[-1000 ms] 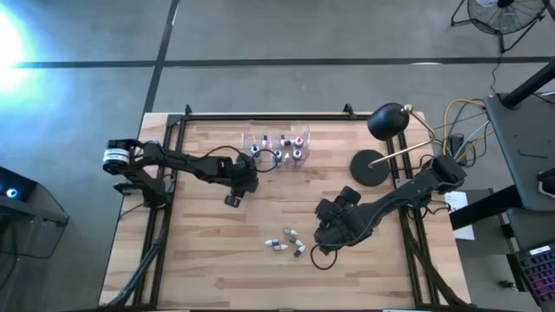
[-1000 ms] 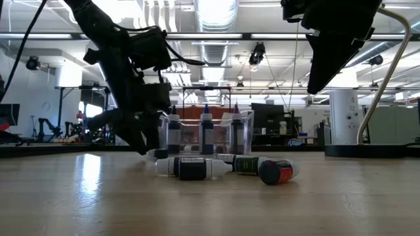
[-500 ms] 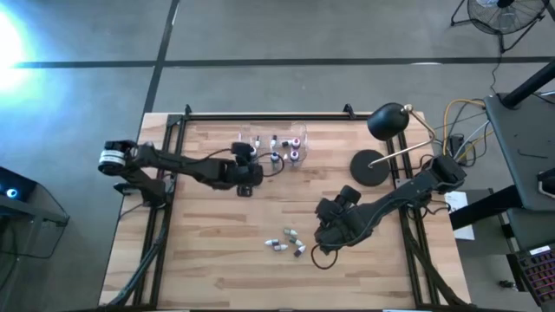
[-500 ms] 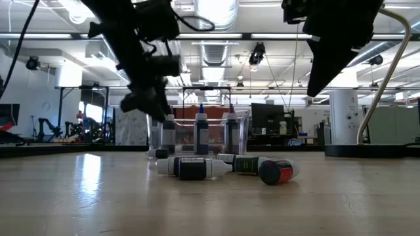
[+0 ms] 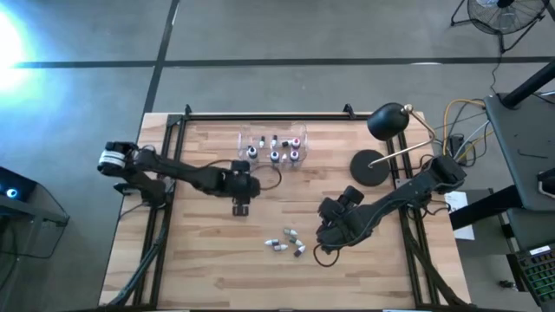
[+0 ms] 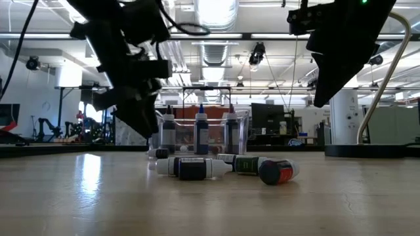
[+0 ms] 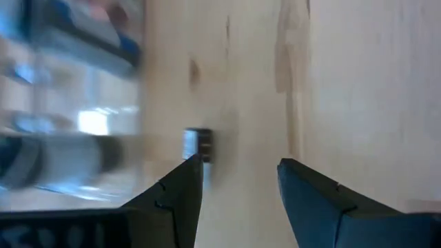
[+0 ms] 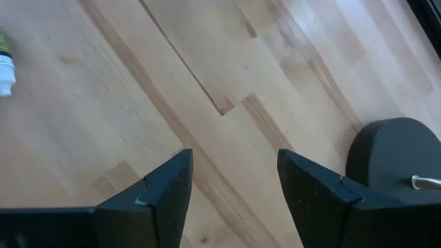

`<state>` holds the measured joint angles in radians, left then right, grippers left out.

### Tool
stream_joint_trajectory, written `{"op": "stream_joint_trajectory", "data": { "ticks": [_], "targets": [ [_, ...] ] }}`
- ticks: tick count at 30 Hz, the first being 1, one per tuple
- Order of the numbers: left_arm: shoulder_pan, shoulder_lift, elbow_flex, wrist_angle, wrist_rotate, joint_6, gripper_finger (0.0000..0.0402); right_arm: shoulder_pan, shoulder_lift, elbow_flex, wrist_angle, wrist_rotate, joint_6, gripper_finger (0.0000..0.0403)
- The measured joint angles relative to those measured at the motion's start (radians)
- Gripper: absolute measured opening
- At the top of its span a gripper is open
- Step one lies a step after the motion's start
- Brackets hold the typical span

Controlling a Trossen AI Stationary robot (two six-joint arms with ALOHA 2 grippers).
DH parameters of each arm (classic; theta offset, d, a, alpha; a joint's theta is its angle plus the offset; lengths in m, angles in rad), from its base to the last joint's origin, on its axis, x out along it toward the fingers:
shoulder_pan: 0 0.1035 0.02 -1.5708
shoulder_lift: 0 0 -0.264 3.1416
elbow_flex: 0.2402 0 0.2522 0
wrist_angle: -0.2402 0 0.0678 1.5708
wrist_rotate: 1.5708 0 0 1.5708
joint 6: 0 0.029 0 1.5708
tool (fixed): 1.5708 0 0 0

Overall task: Pick & Place food coloring
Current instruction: Put the small brown food coloring bottle into the transparent bin

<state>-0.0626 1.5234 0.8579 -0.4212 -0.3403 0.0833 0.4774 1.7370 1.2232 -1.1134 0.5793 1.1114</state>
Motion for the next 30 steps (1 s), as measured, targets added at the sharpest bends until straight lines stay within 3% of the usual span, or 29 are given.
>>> {"op": "stream_joint_trajectory", "data": {
  "ticks": [2, 4, 14, 27, 30],
  "targets": [
    [0.039, 0.001, -0.002, 0.003, 0.069, -0.039, 0.0163, 0.000, 0.000, 0.000, 0.002, 0.000, 0.000, 0.0206],
    [0.072, 0.005, -0.002, 0.012, 0.073, -0.041, 0.0163, 0.000, 0.000, 0.000, 0.003, 0.000, 0.000, 0.0206],
    [0.172, 0.027, -0.010, 0.044, 0.204, 0.085, 0.0163, 0.000, 0.000, -0.001, 0.027, 0.000, 0.015, 0.0206],
    [0.172, 0.066, -0.058, 0.111, 0.137, 0.112, 0.0163, 0.000, 0.000, -0.001, 0.044, 0.000, 0.042, 0.0206],
    [0.161, 0.064, -0.061, 0.106, 0.067, 0.105, 0.0163, 0.000, 0.000, -0.001, 0.046, 0.000, 0.042, 0.0206]
  ]
}}
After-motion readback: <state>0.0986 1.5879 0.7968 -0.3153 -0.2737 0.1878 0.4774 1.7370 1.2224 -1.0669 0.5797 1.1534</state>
